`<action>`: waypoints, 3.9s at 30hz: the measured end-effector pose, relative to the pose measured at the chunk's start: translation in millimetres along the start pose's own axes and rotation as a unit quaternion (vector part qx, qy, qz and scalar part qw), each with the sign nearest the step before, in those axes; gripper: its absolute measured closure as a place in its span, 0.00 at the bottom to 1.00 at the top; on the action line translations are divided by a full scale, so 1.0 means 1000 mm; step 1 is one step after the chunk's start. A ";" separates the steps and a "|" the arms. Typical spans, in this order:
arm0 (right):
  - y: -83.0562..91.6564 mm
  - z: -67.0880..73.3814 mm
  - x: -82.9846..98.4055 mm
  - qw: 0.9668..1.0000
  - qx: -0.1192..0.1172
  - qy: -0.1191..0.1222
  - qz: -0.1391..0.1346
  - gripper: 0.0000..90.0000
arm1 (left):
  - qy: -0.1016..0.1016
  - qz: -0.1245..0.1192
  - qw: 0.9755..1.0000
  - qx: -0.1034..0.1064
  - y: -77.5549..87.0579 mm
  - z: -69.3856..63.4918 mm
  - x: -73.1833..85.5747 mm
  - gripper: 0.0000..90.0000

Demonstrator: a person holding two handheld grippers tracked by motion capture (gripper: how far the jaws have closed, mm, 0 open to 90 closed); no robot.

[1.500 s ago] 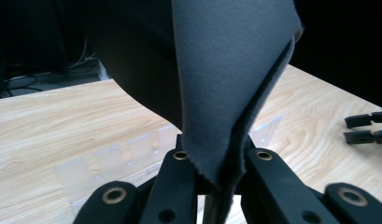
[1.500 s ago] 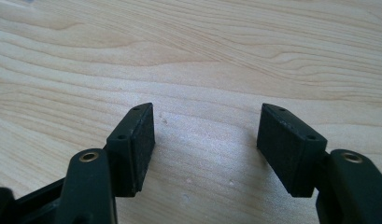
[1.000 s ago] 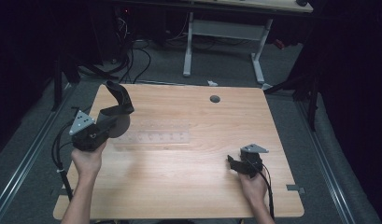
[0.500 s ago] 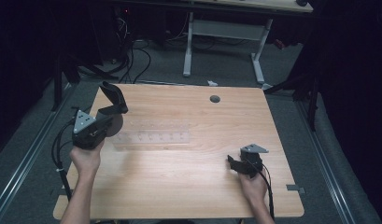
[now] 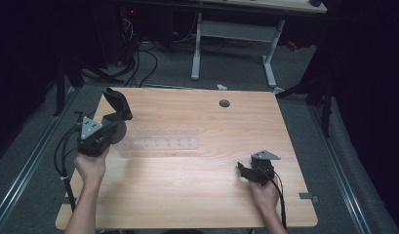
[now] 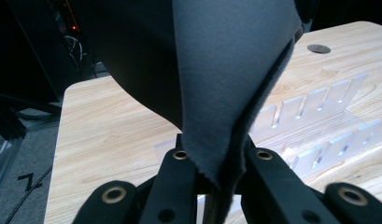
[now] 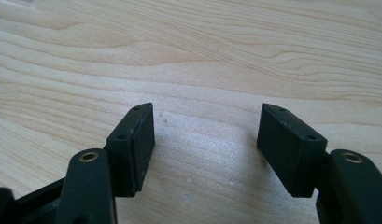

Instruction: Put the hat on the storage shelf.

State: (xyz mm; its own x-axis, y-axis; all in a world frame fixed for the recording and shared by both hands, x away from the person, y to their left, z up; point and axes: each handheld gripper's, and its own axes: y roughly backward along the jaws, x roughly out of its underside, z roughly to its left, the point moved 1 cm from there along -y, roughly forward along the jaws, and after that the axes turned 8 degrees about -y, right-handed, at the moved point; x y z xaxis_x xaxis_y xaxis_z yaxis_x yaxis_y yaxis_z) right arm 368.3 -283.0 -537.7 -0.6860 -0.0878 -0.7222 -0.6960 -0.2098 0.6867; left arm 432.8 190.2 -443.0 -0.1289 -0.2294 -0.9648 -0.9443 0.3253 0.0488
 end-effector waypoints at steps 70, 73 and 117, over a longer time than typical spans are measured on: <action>0.000 0.000 0.000 1.000 -0.001 0.000 0.001 0.41 | 0.048 0.018 0.998 -0.033 0.011 0.013 0.012 0.46; 0.000 0.000 0.000 1.000 0.000 0.000 0.001 0.41 | 0.061 0.020 0.997 -0.033 0.018 0.014 0.013 0.44; 0.000 0.000 0.000 1.000 0.000 0.001 0.000 0.41 | 0.053 0.117 0.990 0.060 0.038 -0.074 0.105 0.43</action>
State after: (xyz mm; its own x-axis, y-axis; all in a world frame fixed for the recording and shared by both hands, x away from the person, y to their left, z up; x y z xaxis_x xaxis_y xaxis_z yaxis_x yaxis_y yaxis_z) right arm 367.6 -282.9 -537.7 -0.6864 -0.0896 -0.7217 -0.6953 -0.2101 0.6874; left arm 360.8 111.1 -523.6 -0.3771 -0.2281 -0.8977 -0.8429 0.4861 0.2306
